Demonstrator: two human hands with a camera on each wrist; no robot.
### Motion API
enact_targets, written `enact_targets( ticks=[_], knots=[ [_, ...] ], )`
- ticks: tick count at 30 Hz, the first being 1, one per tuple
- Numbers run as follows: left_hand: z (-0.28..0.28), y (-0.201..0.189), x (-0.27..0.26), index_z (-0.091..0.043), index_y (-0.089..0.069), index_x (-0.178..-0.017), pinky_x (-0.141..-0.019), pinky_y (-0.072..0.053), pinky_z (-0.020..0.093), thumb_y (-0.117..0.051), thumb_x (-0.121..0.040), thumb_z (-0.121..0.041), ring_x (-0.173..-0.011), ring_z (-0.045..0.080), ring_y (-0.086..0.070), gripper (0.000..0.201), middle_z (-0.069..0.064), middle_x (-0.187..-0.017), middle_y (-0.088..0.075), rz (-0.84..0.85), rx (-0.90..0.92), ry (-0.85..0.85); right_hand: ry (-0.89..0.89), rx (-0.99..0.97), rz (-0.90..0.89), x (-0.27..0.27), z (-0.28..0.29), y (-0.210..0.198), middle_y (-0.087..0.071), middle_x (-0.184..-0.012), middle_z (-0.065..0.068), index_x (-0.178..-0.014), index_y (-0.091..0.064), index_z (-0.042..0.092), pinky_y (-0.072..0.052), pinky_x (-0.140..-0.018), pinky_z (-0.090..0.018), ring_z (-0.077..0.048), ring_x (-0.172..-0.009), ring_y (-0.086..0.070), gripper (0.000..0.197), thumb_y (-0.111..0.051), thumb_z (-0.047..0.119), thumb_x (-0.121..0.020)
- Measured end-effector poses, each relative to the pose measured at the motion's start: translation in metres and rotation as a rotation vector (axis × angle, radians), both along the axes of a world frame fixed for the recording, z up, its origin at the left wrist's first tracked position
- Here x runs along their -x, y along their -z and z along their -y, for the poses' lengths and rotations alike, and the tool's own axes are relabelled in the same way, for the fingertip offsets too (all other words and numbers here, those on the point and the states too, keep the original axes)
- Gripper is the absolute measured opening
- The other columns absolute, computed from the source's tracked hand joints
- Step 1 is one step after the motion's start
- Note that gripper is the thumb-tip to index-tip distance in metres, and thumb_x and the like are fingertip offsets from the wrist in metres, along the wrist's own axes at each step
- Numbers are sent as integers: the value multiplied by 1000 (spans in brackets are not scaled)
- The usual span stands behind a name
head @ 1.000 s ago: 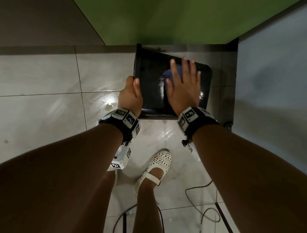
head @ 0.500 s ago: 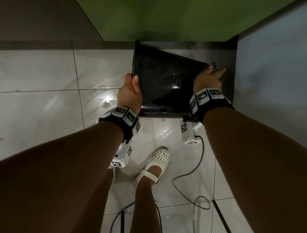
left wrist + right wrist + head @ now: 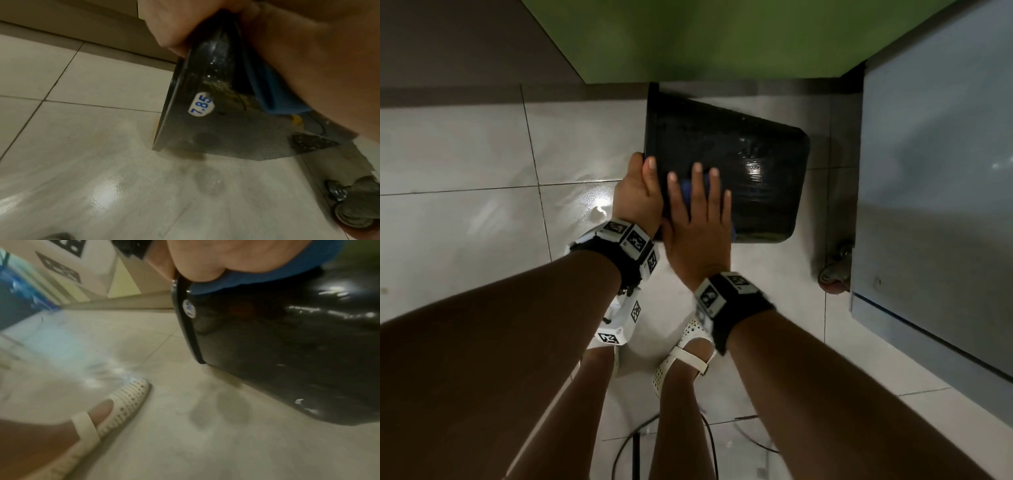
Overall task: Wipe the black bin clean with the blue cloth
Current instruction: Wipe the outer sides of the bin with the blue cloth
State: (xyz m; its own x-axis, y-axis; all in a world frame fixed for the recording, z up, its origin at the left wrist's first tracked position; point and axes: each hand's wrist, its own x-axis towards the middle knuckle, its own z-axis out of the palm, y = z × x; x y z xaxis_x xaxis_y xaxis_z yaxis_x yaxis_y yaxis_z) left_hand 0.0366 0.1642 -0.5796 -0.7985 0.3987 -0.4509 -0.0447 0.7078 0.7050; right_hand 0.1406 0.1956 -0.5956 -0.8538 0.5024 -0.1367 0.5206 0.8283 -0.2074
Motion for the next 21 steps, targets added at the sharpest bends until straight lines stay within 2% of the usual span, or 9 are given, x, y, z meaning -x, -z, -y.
enact_targets(
  ticks=[3,5,8,10,12,14,16,19,21],
  knots=[
    [2,0,1,0,-46,-102,-64,-39,33,-25,-99,-29,-71,27,-49,36,13,-78,-52,-26,9,16,-139,-30,-8,-14,-29,4,-40,-145,-18,-140,-26,21,-28,-107,-54,-38,-134,-35,54,-35,45,-92],
    [1,0,2,1,-46,-102,-66,-42,37,-25,-99,-29,-72,28,-50,36,15,-80,-54,-33,9,22,-75,-38,23,-18,-46,8,-39,-144,-20,-140,-31,20,-29,-106,-55,-41,-133,-34,55,-39,44,-92],
    [2,-2,1,0,-45,-104,-64,-40,34,-24,-99,-29,-71,27,-48,37,12,-79,-51,-22,30,48,197,-45,41,-17,-58,9,-36,-146,-22,-142,-37,17,-30,-107,-56,-42,-135,-31,53,-38,43,-95],
    [3,-3,0,0,-44,-106,-63,-36,30,-22,-99,-29,-70,26,-47,37,10,-79,-50,-23,49,64,452,-25,78,-14,-68,3,-25,-151,-23,-146,-27,18,-24,-111,-55,-41,-140,-21,57,-27,45,-97],
    [4,-3,-1,0,-44,-106,-63,-32,29,-22,-100,-29,-69,26,-46,37,10,-78,-50,-27,68,66,790,84,160,-7,-79,3,-8,-155,-21,-150,-8,20,-14,-114,-51,-39,-143,-9,60,-21,47,-98],
    [2,-3,-1,-1,-44,-105,-62,-32,29,-22,-100,-29,-68,25,-45,36,8,-75,-48,-24,63,61,1050,134,179,1,-87,4,-6,-155,-20,-150,-1,20,-16,-114,-49,-37,-142,-12,62,-21,48,-98],
    [1,-8,1,-2,-44,-103,-64,-36,31,-21,-100,-31,-70,24,-46,37,3,-72,-47,-7,49,68,1100,102,183,6,-88,7,-14,-154,-22,-150,-4,19,-22,-111,-47,-36,-139,-22,63,-20,49,-98],
    [1,-12,17,-5,-50,-106,-81,-40,30,-22,-99,-37,-88,21,-51,43,8,-98,-59,146,46,57,1084,78,144,3,-86,10,-20,-152,-22,-150,-7,18,-26,-110,-46,-35,-137,-26,63,-20,49,-97],
    [-7,-15,39,-10,-55,-108,-88,-45,34,-22,-94,-52,-96,25,-59,55,11,-109,-63,420,3,-81,1083,76,130,-1,-85,12,-20,-152,-21,-150,-7,18,-25,-111,-45,-34,-138,-25,62,-24,47,-98]
  ],
)
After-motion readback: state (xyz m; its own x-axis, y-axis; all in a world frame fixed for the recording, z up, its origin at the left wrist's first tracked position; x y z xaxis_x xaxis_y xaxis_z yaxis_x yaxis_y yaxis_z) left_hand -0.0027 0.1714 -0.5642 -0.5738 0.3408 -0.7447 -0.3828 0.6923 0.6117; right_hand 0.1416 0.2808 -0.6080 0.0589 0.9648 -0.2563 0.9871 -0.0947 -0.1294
